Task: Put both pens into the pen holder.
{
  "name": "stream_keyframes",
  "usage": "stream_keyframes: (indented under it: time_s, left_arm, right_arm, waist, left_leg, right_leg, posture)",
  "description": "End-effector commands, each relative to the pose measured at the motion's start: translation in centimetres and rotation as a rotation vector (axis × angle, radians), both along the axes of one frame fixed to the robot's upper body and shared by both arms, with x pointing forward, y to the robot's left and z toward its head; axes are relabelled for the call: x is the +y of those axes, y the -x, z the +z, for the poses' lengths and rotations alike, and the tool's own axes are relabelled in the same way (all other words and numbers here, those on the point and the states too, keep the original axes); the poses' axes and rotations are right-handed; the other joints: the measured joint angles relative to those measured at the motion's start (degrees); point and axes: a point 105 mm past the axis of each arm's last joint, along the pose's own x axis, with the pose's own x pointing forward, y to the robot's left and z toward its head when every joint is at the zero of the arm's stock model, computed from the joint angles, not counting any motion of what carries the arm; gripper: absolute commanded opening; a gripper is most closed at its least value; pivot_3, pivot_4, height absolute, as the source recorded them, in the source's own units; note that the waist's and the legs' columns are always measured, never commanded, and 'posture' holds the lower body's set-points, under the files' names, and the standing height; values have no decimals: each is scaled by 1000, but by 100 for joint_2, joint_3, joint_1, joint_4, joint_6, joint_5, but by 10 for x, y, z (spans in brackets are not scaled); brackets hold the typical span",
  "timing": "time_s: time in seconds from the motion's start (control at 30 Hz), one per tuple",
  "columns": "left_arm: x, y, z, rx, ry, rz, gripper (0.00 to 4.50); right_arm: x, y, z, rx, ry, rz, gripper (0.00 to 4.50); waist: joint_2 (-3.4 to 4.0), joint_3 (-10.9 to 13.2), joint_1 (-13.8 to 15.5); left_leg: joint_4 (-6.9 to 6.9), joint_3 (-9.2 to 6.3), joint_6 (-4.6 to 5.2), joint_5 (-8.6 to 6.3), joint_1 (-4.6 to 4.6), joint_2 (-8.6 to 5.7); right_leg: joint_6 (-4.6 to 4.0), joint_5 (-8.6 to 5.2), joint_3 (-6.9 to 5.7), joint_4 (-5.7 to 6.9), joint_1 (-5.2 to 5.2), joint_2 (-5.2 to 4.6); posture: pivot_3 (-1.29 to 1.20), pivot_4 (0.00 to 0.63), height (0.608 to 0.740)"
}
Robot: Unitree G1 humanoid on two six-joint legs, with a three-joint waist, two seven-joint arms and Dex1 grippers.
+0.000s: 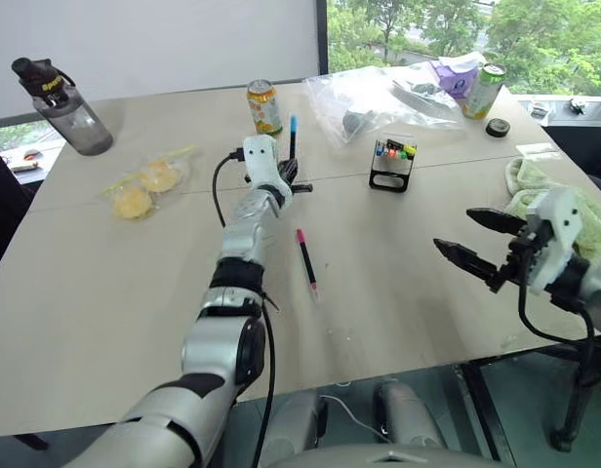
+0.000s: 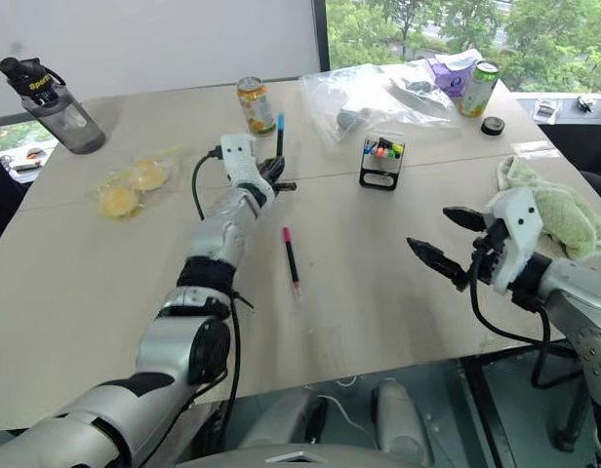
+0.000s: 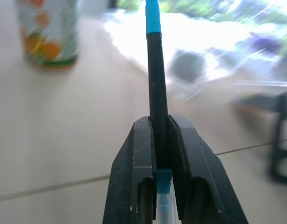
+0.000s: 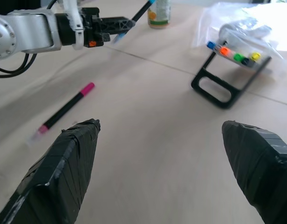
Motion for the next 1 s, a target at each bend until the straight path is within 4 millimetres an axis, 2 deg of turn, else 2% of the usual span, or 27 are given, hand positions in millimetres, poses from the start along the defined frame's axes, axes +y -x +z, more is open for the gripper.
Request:
stream_keyframes:
  time_s: [0.03, 0.13, 0.33, 0.47, 0.63, 0.87, 0.9, 1.0]
  left_arm:
    - [-17, 41, 21, -158, -78, -292, 21]
    - [-16, 81, 24, -200, -77, -503, 21]
    - [-26, 111, 26, -206, -53, -687, 21]
    - [-36, 119, 32, -222, -11, -764, 21]
    - [-41, 123, 33, -225, -17, -805, 21]
    - [-41, 123, 32, -223, -31, -816, 21]
    - [-41, 124, 31, -224, -34, -820, 0]
    - [-43, 124, 31, -225, -38, -826, 0]
  right_arm:
    - [12, -5, 13, -2, -61, 43, 4500]
    - [28, -15, 26, 31, -158, 84, 4500]
    - [62, -24, 57, 73, -374, 192, 4500]
    - [84, -29, 66, 119, -429, 253, 4500]
    - [93, -36, 71, 148, -459, 272, 4500]
    - [106, -33, 74, 153, -468, 338, 4500]
    - [107, -33, 74, 155, -468, 338, 3962]
    - [109, -32, 73, 158, -472, 342, 2723]
  waist:
    - [0, 0, 0]
    - [3, -1, -84]
    - [4, -2, 6]
    - [4, -2, -14]
    - [5, -2, -28]
    - [6, -3, -54]
    - [6, -3, -51]
    - [7, -3, -50]
  left_leg:
    - [0, -3, 0, 0, -8, 0]
    - [2, 7, 0, 0, -26, 2]
    - [11, -8, 1, 1, -36, 0]
    - [11, -8, 5, -1, -40, -2]
    - [8, -10, 4, -1, -41, -2]
    - [8, -10, 5, -1, -41, -2]
    - [8, -10, 5, -1, -41, -2]
    - [8, -10, 5, -1, -41, -2]
  right_leg:
    - [0, 0, -4, -1, -6, 1]
    - [-2, 1, 10, 9, -33, 4]
    - [-3, 2, -10, 7, -32, 0]
    - [-3, 2, -11, -1, -32, -2]
    - [-3, 2, -13, -2, -35, -1]
    - [-3, 2, -12, -1, -35, 0]
    - [-3, 2, -12, -1, -36, 0]
    - [-3, 2, -12, -2, -35, -1]
  posture:
    - [0, 150, 739]
    - [0, 150, 739]
    - [0, 150, 739]
    - [0, 150, 739]
    - [0, 150, 739]
    - [0, 150, 739]
    - [0, 150, 739]
    - [0, 150, 739]
